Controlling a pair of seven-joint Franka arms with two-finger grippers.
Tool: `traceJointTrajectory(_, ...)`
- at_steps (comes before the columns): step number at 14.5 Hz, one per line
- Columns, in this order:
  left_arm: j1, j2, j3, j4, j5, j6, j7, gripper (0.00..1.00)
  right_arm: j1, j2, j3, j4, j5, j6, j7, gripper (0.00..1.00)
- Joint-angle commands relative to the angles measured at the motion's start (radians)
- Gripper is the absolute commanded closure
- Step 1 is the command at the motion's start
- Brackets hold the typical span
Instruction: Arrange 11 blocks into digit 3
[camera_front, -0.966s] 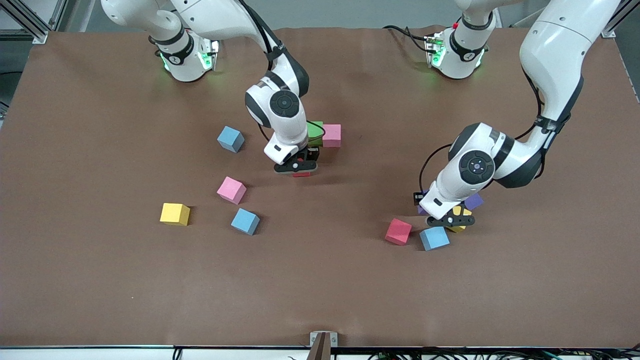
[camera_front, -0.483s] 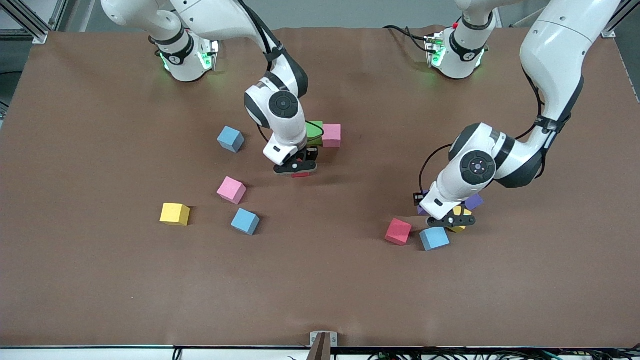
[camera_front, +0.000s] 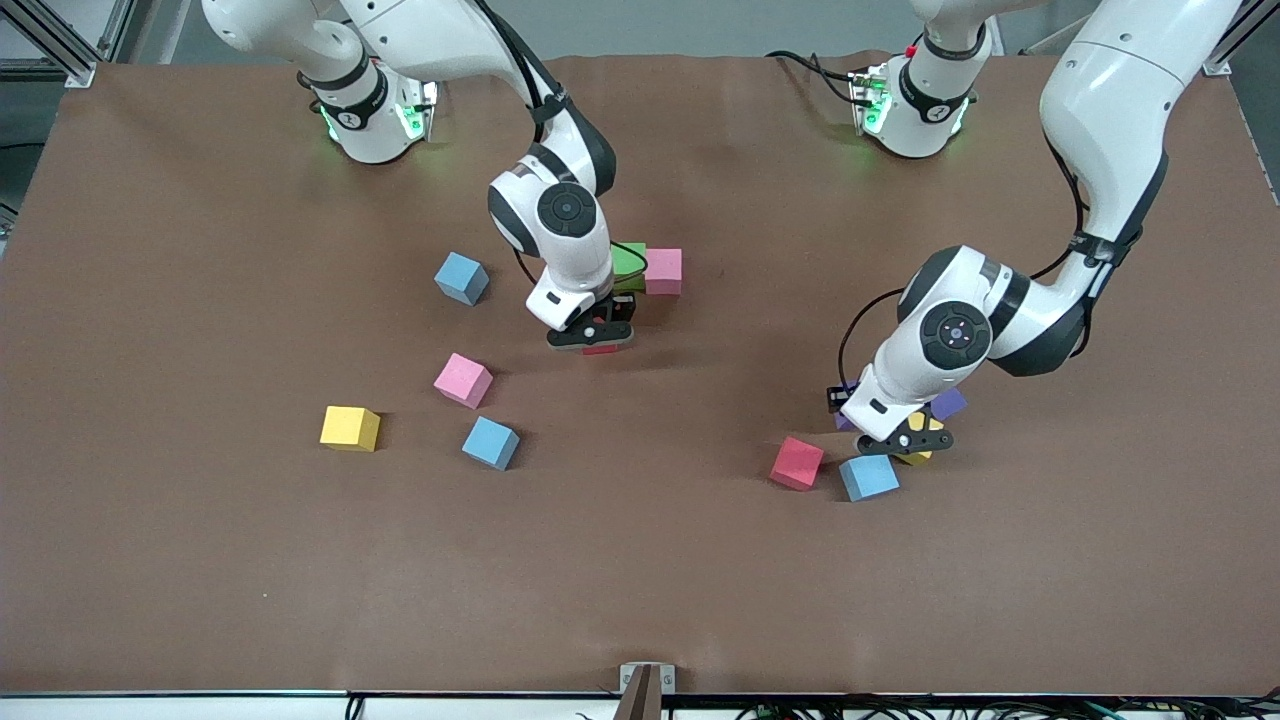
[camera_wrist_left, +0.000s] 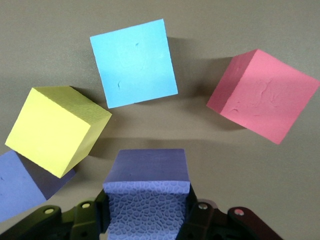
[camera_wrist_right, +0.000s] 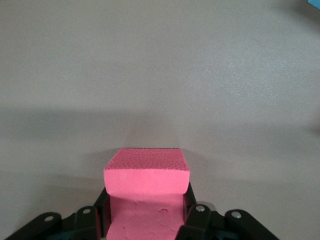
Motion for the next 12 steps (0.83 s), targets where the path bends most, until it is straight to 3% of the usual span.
traceJointTrajectory(1, 0.007, -0.011, -0.009, 0.004, -0.018, -0.020, -0.004, 0.59, -0.004, -0.021, 0.002, -0.032, -0.015, 0.013, -0.007, 1.00)
traceJointTrajectory(10, 0.004, -0.008, -0.009, 0.004, -0.018, -0.020, -0.011, 0.60, 0.004, -0.007, 0.002, -0.027, -0.015, 0.019, -0.007, 0.98)
traceJointTrajectory(11, 0.002, -0.008, -0.009, 0.003, -0.018, -0.020, -0.011, 0.60, 0.004, -0.007, 0.002, -0.026, -0.015, 0.019, -0.007, 0.96)
traceJointTrajectory(12, 0.004, -0.008, -0.009, 0.004, -0.018, -0.020, -0.011, 0.60, 0.001, -0.007, 0.002, -0.024, -0.014, 0.018, -0.001, 0.81)
